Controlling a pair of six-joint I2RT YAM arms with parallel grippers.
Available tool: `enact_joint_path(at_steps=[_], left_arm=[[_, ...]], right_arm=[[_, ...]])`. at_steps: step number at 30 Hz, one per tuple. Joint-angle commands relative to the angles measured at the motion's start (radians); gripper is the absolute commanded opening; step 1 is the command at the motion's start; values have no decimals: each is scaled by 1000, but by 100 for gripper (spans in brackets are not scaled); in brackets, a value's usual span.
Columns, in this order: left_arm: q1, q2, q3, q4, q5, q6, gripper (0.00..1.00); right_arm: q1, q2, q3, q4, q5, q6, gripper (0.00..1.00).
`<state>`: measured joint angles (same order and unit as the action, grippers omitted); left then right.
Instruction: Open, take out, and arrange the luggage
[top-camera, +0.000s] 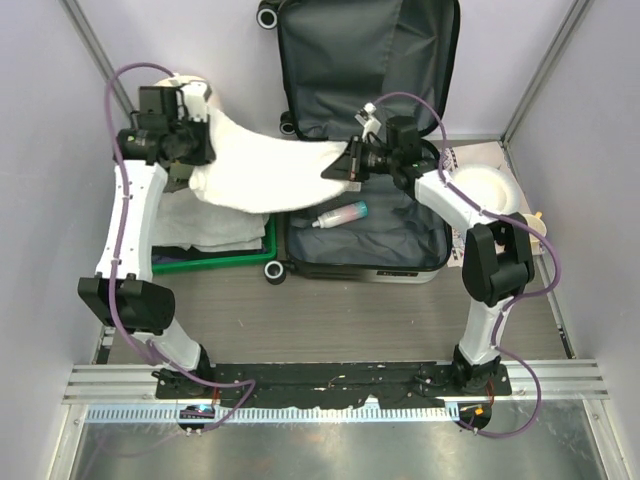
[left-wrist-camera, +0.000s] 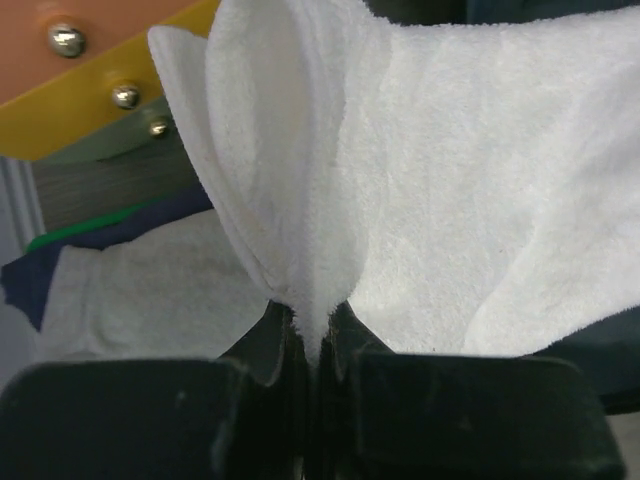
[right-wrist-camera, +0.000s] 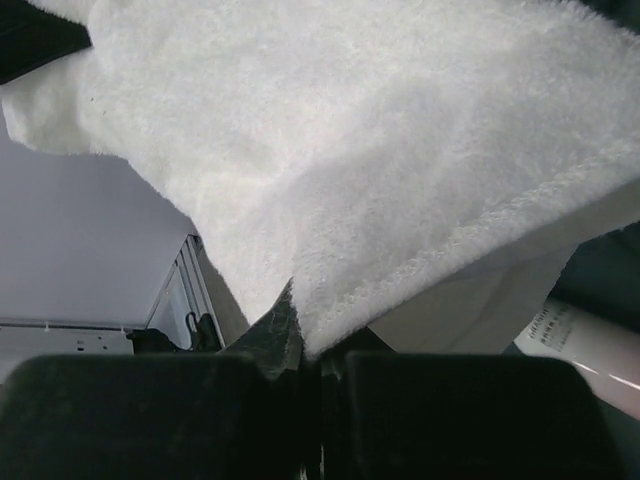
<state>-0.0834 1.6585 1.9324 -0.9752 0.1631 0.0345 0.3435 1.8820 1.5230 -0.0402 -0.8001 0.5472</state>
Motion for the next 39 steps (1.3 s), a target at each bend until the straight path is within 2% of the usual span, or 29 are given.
enact_joint_path(at_steps=[1,8,13,21,22,23,24,25,27,28,29,31,35,39], left_arm=[[133,-52,59,84,-11,50,0],[310,-91,34,112,4,131,0],[428,-131,-179,234,-13,247,0],[504,-59,-430,355,-36,320,0],[502,-31,-437,356,-37,327,6],[504,-14,-440,356,-54,331,20],[504,0,-432,356,-65,323,40],[504,13,-417,328,-72,317,76],[508,37,-350,232,-1,330,96],[508,31,-333,218,19,335,100],[507,6,-316,210,35,335,100],[507,-20,-288,190,87,325,100],[499,-17,-106,113,154,257,100],[412,47,26,40,200,234,100]], right_arm=[[72,-6,107,92,38,11,1],[225,130,360,149,101,30,1],[363,273,469,120,154,2,1],[448,437,482,83,202,2,1],[451,446,476,79,203,-7,1],[459,460,476,53,210,-13,1],[457,465,479,49,211,-15,9],[457,466,485,48,211,-13,33],[454,442,488,46,236,-42,52],[451,427,483,46,248,-50,61],[448,414,485,46,252,-53,63],[431,382,500,16,259,-52,65],[401,324,511,-26,301,-47,67],[364,258,483,-30,332,-32,69]])
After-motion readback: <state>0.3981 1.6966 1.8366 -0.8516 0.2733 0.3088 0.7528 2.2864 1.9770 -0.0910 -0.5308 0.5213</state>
